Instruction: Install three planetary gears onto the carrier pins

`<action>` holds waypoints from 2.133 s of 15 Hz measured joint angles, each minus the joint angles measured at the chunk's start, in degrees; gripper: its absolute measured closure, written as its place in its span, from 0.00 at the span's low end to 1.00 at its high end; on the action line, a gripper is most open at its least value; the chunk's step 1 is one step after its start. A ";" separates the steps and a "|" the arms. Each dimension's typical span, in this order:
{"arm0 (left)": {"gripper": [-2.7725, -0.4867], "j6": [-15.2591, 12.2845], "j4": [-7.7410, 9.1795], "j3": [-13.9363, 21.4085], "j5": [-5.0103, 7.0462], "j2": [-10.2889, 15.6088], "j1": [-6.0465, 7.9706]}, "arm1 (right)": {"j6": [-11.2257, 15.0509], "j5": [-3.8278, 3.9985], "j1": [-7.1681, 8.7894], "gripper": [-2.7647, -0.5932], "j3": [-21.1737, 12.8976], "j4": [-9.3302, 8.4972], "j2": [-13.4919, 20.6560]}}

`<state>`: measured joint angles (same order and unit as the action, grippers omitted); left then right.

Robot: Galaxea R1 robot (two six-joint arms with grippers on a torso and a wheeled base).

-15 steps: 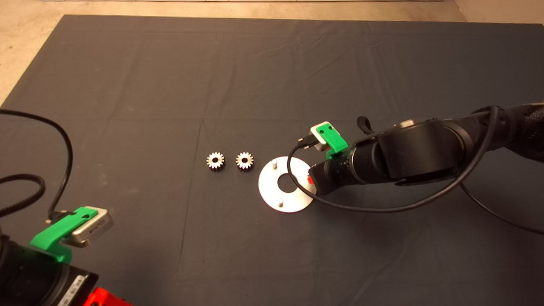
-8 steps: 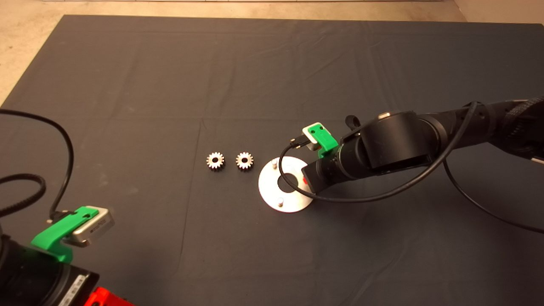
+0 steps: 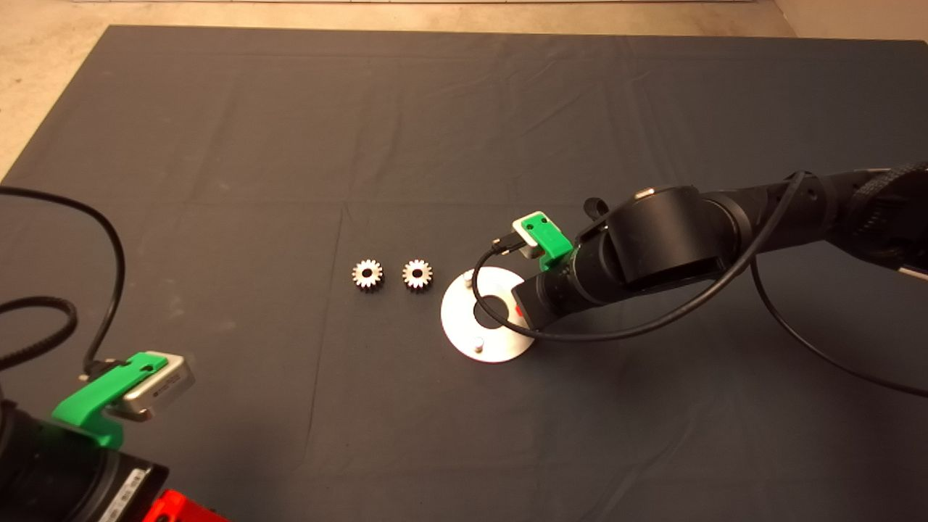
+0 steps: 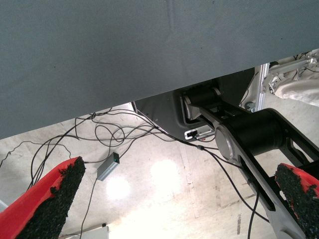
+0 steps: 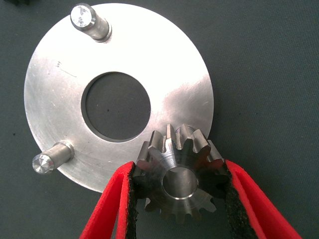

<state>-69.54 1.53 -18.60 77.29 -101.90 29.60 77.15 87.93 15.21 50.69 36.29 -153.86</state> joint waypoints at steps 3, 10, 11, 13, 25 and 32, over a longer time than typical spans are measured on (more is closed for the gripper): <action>0.00 0.00 -0.01 0.00 0.00 0.00 0.00 | -0.26 0.00 0.00 0.83 0.46 -0.13 0.00; 0.00 0.00 0.00 0.00 0.00 0.02 -0.01 | -1.74 0.30 0.07 0.83 2.91 -0.40 -0.67; 0.00 0.00 -0.02 0.00 0.00 0.00 -0.02 | -1.83 0.40 0.07 0.83 3.02 -0.46 -0.78; 0.00 0.00 -0.02 0.00 0.00 0.00 -0.02 | -1.91 0.29 0.18 0.83 3.21 -0.74 -0.83; 0.00 0.00 -0.01 0.00 0.00 0.02 0.00 | -2.16 0.00 0.60 0.83 4.02 -3.94 -1.11; 0.00 0.00 0.00 0.00 -0.07 0.02 0.00 | -2.18 -0.20 0.94 0.83 4.24 -6.40 -1.11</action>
<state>-69.54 1.53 -18.60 77.22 -101.88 29.60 74.97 87.74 16.15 54.93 29.89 -154.97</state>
